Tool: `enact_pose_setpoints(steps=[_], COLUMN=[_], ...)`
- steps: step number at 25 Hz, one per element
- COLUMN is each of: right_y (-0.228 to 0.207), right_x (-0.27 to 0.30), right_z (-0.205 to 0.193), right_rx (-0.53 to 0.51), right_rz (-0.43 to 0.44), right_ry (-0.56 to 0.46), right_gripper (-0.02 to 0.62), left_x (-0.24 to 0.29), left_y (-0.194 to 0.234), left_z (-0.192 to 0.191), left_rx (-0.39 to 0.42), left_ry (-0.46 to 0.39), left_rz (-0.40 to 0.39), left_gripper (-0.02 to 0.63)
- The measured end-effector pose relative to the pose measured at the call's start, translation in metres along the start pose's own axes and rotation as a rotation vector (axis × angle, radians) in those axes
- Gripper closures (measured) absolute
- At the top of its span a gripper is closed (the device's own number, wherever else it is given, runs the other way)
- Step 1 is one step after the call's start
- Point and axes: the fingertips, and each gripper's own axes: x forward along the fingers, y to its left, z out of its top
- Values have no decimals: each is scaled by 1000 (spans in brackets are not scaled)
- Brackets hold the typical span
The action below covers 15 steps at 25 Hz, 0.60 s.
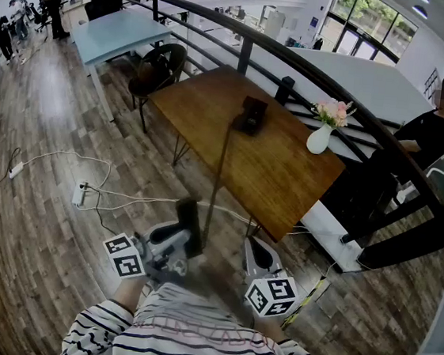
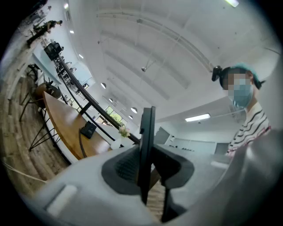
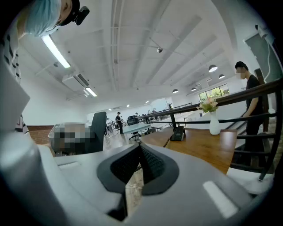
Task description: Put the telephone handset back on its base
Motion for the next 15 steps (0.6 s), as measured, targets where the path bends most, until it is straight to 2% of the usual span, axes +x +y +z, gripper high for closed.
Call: enact_pose_setpoints(steps=[7,15], right_y=[-3,-4], right_x=[26,117], right_z=[0,19], right_rx=[40,54], right_rz=[-9,-27], right_ry=[-22,-26], right_gripper=[595,595], left_x=[-3,-4], left_y=[28,100], left_z=[11,62], left_rx=[-31,-55], left_ry=[-14,-3], left_rz=[1,-12], left_gripper=[523,525])
